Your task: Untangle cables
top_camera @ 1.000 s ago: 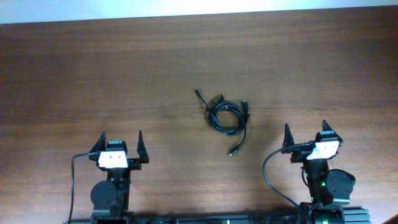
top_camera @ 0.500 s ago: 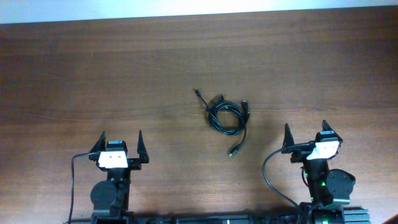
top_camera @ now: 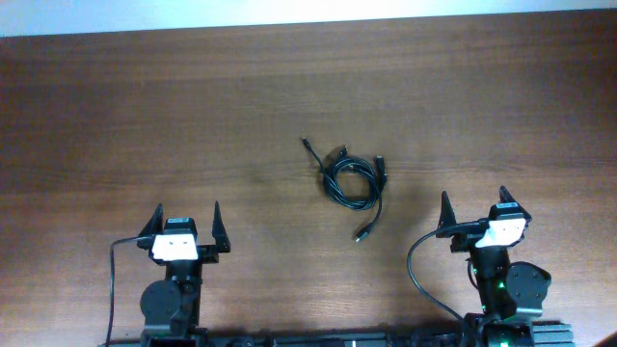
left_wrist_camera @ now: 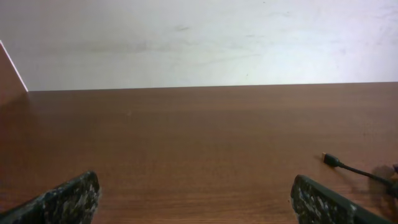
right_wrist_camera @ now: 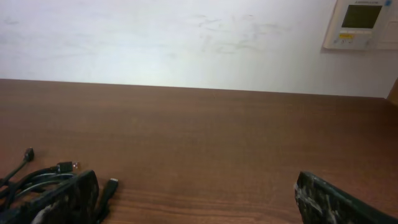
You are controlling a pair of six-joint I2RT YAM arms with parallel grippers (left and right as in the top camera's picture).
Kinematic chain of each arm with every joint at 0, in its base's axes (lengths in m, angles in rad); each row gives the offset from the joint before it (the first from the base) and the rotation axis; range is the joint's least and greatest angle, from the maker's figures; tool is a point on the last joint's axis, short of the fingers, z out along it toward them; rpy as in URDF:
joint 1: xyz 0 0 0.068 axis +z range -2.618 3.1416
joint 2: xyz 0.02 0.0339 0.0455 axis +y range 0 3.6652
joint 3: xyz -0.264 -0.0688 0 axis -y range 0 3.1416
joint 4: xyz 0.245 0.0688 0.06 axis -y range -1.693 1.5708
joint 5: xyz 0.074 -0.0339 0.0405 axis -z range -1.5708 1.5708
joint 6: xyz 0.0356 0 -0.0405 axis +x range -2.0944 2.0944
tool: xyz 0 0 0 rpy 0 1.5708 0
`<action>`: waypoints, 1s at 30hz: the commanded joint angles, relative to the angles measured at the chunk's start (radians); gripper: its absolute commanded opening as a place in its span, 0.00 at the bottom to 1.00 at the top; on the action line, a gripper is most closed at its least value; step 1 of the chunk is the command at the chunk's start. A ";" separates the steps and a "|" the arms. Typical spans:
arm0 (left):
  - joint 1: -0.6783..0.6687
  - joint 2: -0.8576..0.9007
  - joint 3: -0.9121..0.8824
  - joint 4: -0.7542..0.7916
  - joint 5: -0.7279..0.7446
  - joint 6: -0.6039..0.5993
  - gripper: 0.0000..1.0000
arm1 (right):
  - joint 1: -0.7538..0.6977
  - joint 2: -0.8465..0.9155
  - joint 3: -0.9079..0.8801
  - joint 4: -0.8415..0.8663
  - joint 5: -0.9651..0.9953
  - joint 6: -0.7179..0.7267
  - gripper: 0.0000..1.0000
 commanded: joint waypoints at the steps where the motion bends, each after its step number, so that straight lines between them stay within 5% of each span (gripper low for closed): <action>1: 0.006 -0.007 -0.002 0.004 0.000 0.015 0.98 | 0.006 -0.006 -0.005 -0.005 -0.006 -0.007 0.99; 30: 0.006 -0.007 0.056 0.013 0.065 0.015 0.99 | 0.006 -0.006 -0.005 -0.005 -0.006 -0.007 0.99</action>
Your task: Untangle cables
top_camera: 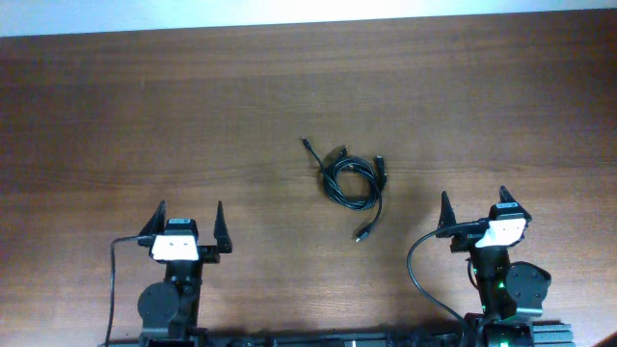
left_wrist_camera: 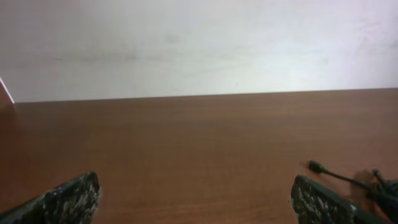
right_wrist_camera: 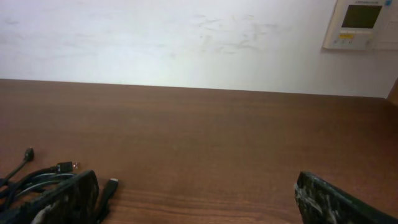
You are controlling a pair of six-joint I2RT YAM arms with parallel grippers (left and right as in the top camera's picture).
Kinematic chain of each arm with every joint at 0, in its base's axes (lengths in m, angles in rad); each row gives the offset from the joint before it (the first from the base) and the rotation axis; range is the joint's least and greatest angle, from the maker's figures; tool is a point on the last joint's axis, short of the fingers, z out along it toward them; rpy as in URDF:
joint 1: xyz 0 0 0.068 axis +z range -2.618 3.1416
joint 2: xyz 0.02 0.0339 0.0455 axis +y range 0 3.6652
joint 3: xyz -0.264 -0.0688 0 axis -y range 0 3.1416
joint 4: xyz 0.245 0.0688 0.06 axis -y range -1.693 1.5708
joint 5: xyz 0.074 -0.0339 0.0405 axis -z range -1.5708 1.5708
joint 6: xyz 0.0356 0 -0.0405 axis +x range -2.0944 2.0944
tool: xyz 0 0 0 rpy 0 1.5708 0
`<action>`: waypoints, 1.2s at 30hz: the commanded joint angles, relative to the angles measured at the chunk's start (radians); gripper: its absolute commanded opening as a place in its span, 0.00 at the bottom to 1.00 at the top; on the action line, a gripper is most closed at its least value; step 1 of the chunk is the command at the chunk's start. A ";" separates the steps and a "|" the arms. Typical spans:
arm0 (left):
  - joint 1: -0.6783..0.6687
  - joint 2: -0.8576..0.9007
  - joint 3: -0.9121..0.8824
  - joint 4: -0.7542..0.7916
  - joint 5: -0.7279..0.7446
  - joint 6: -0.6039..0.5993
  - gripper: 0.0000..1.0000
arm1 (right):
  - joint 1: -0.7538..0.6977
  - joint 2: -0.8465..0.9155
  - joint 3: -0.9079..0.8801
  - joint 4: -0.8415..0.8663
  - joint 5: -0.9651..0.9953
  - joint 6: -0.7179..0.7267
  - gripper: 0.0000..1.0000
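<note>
A tangle of black cables [top_camera: 353,178] lies coiled in the middle of the wooden table, with plug ends sticking out at upper left [top_camera: 306,144] and lower right [top_camera: 362,233]. My left gripper [top_camera: 189,222] stands open near the front edge, left of the tangle; its wrist view catches one plug [left_wrist_camera: 316,167] at the right. My right gripper [top_camera: 472,214] stands open at the front right; the cables [right_wrist_camera: 37,177] and a plug [right_wrist_camera: 109,186] show past its left finger [right_wrist_camera: 68,199]. Neither gripper holds anything.
The brown wooden table [top_camera: 145,106] runs back to a white wall [right_wrist_camera: 186,37]. A wall thermostat [right_wrist_camera: 362,23] shows in the right wrist view. The arms' own black leads [top_camera: 415,265] curl by their bases at the front edge.
My left gripper has turned slightly to the right, so the plug sits further left in its view. The right arm and the cables have not moved.
</note>
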 commanded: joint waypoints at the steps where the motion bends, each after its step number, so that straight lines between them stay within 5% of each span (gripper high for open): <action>1: 0.006 -0.007 0.033 0.002 0.018 0.014 0.98 | 0.005 -0.006 -0.005 -0.005 -0.006 -0.007 0.99; 17: 0.006 0.040 0.171 -0.121 0.105 -0.027 0.99 | 0.005 -0.006 -0.005 -0.005 -0.006 -0.007 0.99; 23: 0.006 0.241 0.378 -0.228 0.129 -0.031 0.99 | 0.005 -0.006 -0.005 -0.005 -0.006 -0.007 0.99; 36: -0.017 0.954 0.872 -0.473 0.568 -0.030 0.99 | 0.005 -0.006 -0.005 -0.005 -0.006 -0.007 0.99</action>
